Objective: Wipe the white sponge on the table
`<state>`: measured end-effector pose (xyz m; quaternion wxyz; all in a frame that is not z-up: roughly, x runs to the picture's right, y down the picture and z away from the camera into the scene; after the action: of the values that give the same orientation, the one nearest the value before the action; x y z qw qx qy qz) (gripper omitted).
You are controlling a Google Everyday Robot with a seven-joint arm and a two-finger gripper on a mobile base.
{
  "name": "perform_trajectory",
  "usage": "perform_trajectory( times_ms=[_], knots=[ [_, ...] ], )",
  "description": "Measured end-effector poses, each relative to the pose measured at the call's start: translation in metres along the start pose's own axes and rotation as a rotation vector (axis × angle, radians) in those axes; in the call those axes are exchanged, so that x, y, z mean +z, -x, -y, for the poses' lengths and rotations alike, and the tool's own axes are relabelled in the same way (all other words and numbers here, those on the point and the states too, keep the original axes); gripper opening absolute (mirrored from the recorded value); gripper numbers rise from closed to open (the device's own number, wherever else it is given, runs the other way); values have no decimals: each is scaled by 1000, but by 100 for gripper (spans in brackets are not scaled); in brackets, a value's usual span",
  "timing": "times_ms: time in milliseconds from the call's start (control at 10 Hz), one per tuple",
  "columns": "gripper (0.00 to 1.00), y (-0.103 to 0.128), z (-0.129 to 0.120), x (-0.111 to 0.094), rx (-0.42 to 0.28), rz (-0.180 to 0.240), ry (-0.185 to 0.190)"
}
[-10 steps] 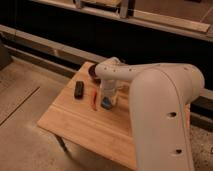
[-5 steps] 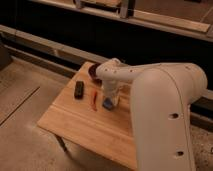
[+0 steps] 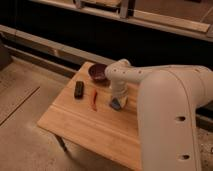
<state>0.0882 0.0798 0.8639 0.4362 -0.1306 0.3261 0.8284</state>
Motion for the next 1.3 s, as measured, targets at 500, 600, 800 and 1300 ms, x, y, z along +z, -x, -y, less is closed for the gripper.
perform_trajectory(
  times_ms=[500,600,800,1300],
  knots=[
    [0,0,-40,-23,-116,85,-24],
    [0,-6,-48,-18,-138,80,-33],
    [0,-15,-57,-12,-153,60,-25],
    [0,-42,-77,1,-205,22,-14]
  ],
)
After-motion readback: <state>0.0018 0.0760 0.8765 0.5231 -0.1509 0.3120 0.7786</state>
